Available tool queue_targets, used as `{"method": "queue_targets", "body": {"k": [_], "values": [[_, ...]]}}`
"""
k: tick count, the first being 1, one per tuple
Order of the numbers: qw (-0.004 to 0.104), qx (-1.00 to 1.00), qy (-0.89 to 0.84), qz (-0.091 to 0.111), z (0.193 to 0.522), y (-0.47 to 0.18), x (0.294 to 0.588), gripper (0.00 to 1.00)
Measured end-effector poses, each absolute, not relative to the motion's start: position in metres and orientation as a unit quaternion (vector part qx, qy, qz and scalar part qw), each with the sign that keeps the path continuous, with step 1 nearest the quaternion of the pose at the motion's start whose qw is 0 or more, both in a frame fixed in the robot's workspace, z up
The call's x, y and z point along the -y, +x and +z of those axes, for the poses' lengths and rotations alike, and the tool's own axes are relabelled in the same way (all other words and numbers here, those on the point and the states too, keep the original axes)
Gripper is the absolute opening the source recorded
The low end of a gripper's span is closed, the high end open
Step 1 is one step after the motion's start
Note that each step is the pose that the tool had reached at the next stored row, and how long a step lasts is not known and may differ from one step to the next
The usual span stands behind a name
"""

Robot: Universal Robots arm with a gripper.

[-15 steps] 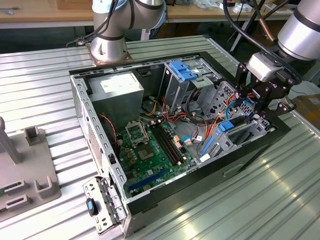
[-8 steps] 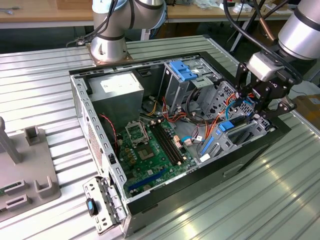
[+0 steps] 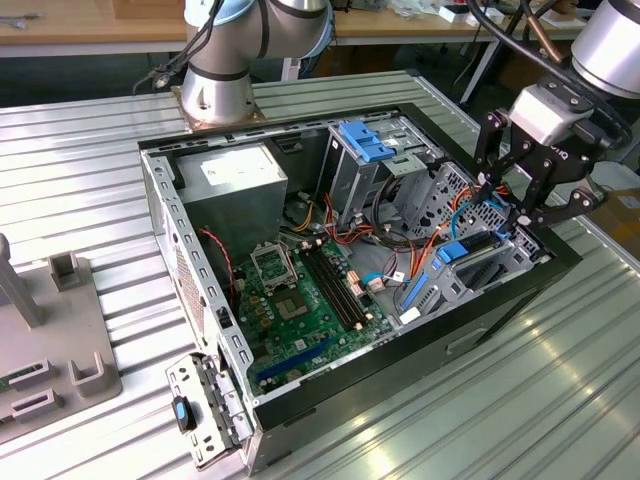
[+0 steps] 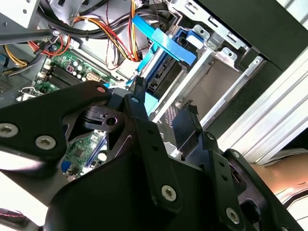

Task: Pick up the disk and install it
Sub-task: 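Insert the first disk wire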

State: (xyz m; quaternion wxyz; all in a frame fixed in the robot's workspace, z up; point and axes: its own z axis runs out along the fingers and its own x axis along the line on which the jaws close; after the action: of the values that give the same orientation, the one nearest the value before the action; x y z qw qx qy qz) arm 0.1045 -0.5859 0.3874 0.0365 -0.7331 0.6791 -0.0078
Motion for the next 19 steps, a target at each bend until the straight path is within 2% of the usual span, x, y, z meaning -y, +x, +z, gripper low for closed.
{"method": "queue_targets", "body": {"k": [19], "values": [[0.036,-0.659,-0.751,-0.007,0.389,0.129,0.567,0.50]]}}
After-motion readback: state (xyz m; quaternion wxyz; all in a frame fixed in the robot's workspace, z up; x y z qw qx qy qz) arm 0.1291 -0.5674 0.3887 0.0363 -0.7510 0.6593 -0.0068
